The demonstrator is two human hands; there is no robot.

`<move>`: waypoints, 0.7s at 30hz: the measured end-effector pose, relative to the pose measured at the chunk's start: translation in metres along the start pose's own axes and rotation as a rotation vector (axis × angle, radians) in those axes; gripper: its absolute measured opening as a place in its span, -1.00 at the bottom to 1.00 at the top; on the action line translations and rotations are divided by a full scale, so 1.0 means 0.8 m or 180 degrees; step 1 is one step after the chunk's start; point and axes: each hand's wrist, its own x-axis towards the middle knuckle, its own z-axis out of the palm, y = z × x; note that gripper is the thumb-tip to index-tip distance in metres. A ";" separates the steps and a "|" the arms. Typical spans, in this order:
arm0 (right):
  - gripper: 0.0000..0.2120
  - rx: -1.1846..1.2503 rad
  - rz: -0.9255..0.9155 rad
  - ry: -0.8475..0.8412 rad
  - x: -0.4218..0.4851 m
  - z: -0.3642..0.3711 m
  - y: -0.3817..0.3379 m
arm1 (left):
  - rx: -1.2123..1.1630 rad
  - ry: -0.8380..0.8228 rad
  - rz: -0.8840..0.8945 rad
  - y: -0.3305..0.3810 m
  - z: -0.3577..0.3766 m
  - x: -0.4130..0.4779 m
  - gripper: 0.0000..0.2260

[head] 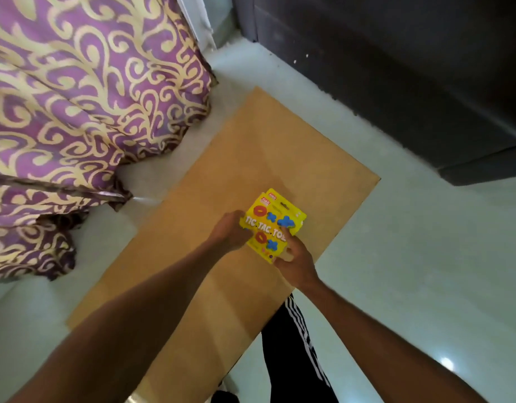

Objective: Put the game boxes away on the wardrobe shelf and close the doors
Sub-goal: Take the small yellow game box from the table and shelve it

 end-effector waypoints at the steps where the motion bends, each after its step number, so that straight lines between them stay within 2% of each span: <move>1: -0.22 -0.0073 -0.0064 -0.0060 -0.010 -0.002 -0.007 | -0.0222 0.0098 -0.0109 -0.012 0.000 -0.020 -0.69; 3: -0.25 -0.0209 -0.0239 -0.0245 -0.038 -0.002 -0.028 | -0.0647 0.0255 -0.0304 -0.042 0.000 -0.071 -0.80; 6: -0.29 -0.0446 -0.0519 -0.0473 -0.084 0.006 -0.057 | -0.1208 0.0438 -0.0448 -0.088 -0.001 -0.152 -0.80; 8: -0.29 -0.0659 -0.0694 -0.0661 -0.123 0.021 -0.077 | -0.1534 0.0632 -0.0509 -0.119 -0.003 -0.218 -0.75; 13: -0.30 -0.1358 -0.1238 -0.1110 -0.221 0.097 -0.108 | -0.2154 0.1083 -0.0376 -0.210 0.014 -0.375 -0.43; 16: -0.34 -0.1535 -0.1496 -0.1202 -0.279 0.154 -0.116 | -0.2570 0.1337 -0.0390 -0.274 0.038 -0.456 -0.40; 21: -0.38 -0.1783 -0.1890 -0.1516 -0.403 0.281 -0.102 | -0.3215 0.2142 -0.0467 -0.394 0.101 -0.595 -0.39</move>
